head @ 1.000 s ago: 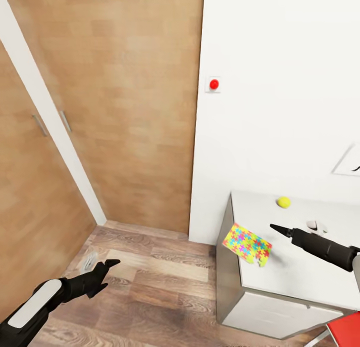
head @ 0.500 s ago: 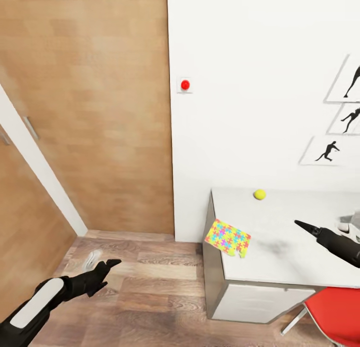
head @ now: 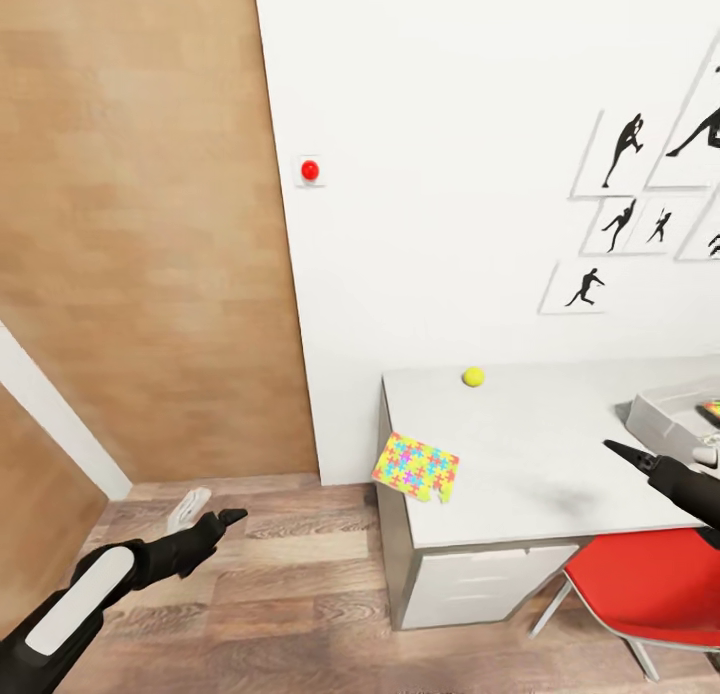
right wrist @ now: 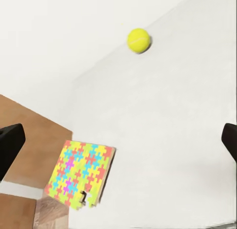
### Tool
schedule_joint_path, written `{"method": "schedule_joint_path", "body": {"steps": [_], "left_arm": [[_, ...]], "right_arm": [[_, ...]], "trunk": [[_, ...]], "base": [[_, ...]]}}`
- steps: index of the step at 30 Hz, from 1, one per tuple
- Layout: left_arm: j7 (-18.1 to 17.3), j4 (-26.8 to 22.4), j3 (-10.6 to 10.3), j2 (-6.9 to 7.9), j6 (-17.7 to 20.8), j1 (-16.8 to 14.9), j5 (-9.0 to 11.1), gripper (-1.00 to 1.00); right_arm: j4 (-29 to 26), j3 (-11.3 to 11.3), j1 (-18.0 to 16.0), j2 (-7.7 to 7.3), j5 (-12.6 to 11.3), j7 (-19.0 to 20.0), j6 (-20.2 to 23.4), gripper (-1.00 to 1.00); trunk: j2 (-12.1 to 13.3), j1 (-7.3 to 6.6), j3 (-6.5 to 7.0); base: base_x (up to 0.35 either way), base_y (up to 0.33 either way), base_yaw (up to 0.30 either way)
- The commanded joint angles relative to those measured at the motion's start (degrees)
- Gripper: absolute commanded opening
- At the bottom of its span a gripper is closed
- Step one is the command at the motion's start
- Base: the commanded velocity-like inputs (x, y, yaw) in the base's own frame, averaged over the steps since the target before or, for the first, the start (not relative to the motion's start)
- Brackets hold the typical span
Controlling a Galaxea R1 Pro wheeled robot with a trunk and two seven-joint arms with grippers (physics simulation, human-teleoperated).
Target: Put all the toys in the child's room - the three board games (two on the bed and one on the table), the two jigsaw puzzles on the table, and the tennis ball on the table - inside the toy box on the table in the child's room.
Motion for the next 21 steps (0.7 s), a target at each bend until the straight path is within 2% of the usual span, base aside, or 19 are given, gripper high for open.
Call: {"method": "schedule_joint_path", "body": {"steps": [1, 6, 8, 11, 13, 14, 16, 19, 21], "left_arm": [[0.2, -0.48, -0.07, 0.06, 0.01, -0.03, 0.39, 1.0], [-1.86, -1.21, -0.06, 0.07, 0.05, -0.03, -0.02, 1.0], [-4.45, -1.5, -0.06, 0.07, 0.08, -0.03, -0.19, 1.0], [-6.18, -1.61, -0.08, 0.07, 0.11, -0.03, -0.27, 1.0], [-10.35, -1.79, -0.08, 0.1, 0.16, -0.03, -0.44, 1.0], [-10.35, -1.79, -0.08, 0.1, 0.16, -0.03, -0.44, 1.0], [-14.83, -2.07, -0.07, 0.14, 0.19, -0.03, -0.59, 1.0], [-16.95, -2.21, -0.06, 0.16, 0.2, -0.03, -0.65, 1.0], [-20.58, -2.35, -0.03, 0.2, 0.21, -0.03, -0.75, 1.0]], "right_arm": [[-0.01, -0.14, -0.09, -0.02, 0.22, 0.33, 0.26, 1.0], [-0.01, -0.26, -0.09, -0.08, 0.27, 0.32, 0.26, 1.0], [-0.01, -0.31, -0.09, -0.1, 0.29, 0.32, 0.25, 1.0], [-0.01, -0.32, -0.09, -0.11, 0.3, 0.32, 0.25, 1.0], [-0.01, -0.35, -0.09, -0.12, 0.3, 0.32, 0.25, 1.0], [-0.01, -0.35, -0.09, -0.12, 0.3, 0.32, 0.25, 1.0], [-0.01, -0.33, -0.09, -0.13, 0.31, 0.32, 0.25, 1.0], [-0.01, -0.33, -0.09, -0.13, 0.31, 0.32, 0.25, 1.0], [-0.04, -0.32, -0.09, -0.14, 0.32, 0.34, 0.25, 1.0]], "trunk": [[-0.12, 0.04, -0.12], [-0.12, 0.04, -0.11], [-0.12, 0.04, -0.11], [-0.12, 0.04, -0.11], [-0.12, 0.04, -0.11], [-0.12, 0.04, -0.11], [-0.12, 0.04, -0.11], [-0.12, 0.04, -0.11], [-0.12, 0.04, -0.11]], "base": [[0.0, 0.001, -0.28], [0.0, 0.0, -0.281], [0.0, 0.0, -0.281], [0.0, 0.0, -0.281], [0.0, 0.0, -0.281], [0.0, 0.0, -0.281], [0.0, 0.0, -0.281], [0.0, 0.0, -0.281], [0.0, 0.0, -0.281]]}}
